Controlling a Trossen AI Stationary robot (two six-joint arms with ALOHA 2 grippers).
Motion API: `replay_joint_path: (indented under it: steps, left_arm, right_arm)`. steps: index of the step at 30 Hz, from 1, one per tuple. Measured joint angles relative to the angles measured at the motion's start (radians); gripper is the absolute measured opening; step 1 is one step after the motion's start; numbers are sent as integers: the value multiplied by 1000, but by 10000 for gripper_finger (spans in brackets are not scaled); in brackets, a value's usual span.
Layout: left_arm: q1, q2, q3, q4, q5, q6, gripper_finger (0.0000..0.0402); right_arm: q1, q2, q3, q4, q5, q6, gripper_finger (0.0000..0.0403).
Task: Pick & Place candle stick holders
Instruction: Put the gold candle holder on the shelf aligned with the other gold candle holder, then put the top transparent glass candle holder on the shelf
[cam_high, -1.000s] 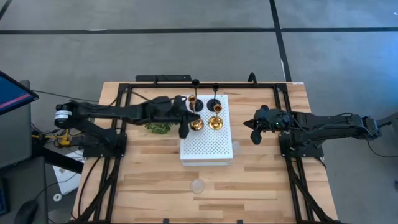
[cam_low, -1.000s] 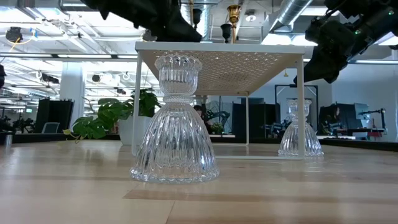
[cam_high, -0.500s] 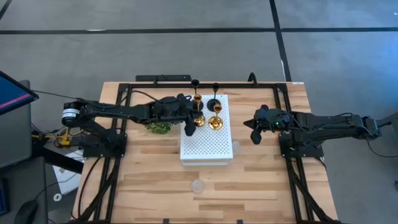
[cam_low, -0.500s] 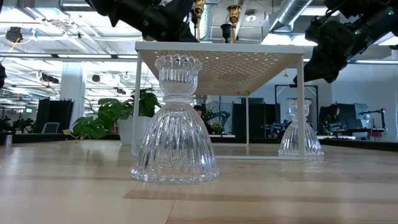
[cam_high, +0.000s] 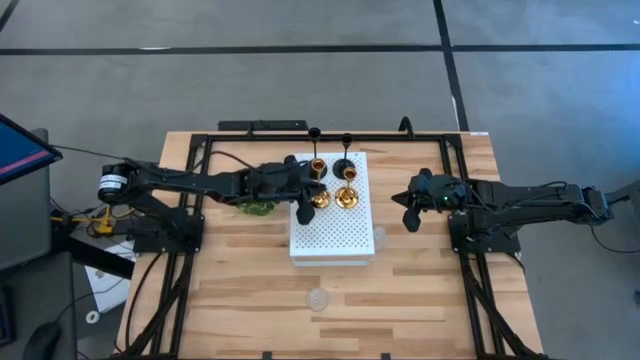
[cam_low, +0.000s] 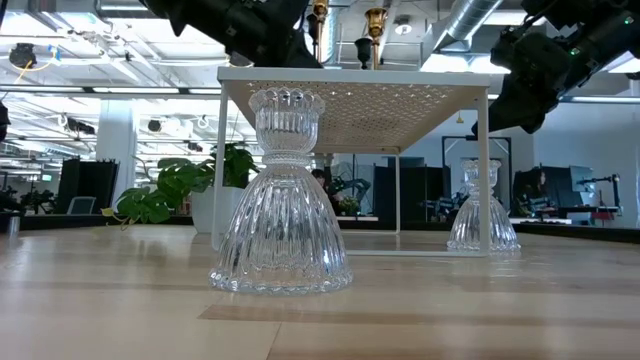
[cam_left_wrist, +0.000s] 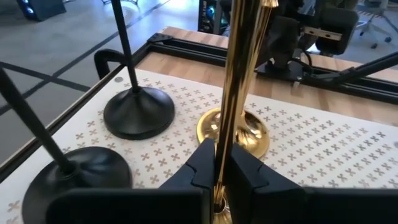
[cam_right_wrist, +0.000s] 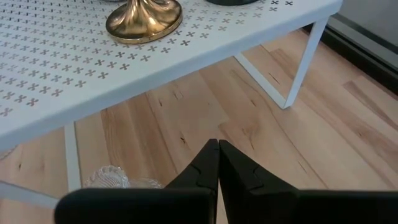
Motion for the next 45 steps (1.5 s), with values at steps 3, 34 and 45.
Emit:
replay_joint_path:
  steps: [3, 34, 45]
  left_arm:
    - [-4, -1, 0, -13, -21, 0, 15]
    - [-9, 2, -3, -36, -22, 37, 97]
    - [-9, -41, -2, -60, -20, 41, 173]
  right_arm:
    - [0, 0, 0, 0, 0, 0, 0]
    - [0, 0, 0, -5, -4, -3, 0]
    - [0, 0, 0, -15, -4, -3, 0]
